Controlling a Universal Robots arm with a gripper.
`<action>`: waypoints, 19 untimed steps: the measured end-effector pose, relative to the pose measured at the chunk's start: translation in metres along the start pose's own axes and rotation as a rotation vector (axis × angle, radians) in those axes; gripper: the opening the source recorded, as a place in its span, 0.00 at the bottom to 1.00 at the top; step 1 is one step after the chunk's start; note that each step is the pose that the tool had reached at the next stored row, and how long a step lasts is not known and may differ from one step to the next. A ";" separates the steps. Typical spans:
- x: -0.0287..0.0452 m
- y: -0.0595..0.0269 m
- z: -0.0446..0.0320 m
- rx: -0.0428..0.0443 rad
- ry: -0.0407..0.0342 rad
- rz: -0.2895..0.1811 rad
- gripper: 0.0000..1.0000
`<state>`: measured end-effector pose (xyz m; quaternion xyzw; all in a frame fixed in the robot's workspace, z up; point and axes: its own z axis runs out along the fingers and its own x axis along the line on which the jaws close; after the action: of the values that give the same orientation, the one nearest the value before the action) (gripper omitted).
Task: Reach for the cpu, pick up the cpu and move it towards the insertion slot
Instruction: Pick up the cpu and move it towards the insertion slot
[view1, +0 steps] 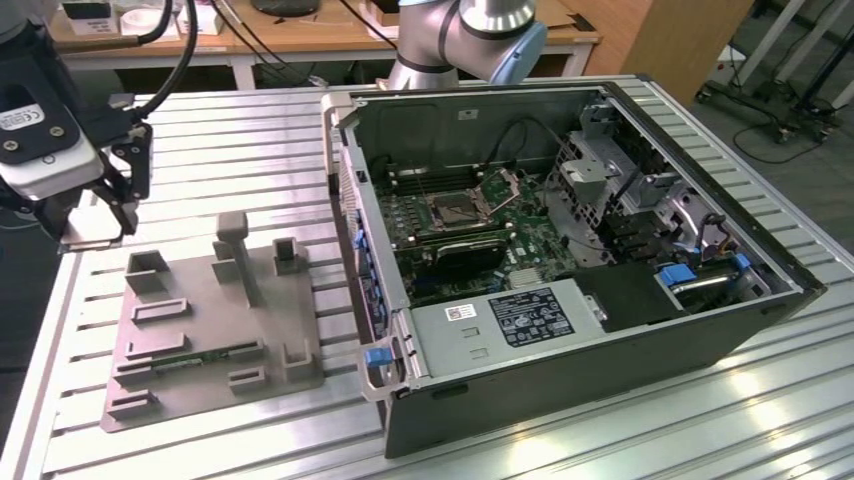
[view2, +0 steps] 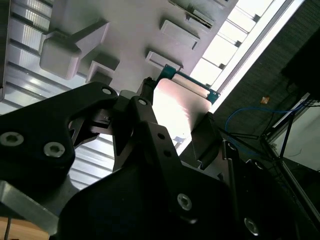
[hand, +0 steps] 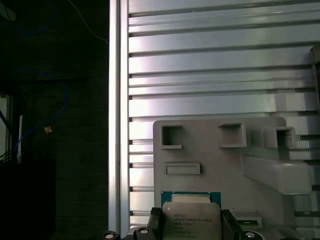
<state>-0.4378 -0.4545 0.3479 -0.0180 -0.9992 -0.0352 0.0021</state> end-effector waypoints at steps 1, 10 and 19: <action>0.0000 0.0000 -0.0003 0.0000 0.0000 0.000 0.54; -0.0002 0.0002 -0.0021 0.0000 0.0000 0.000 0.54; -0.0002 0.0003 -0.0033 0.0000 -0.0001 0.000 0.54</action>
<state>-0.4376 -0.4545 0.3512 -0.0181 -0.9992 -0.0352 0.0021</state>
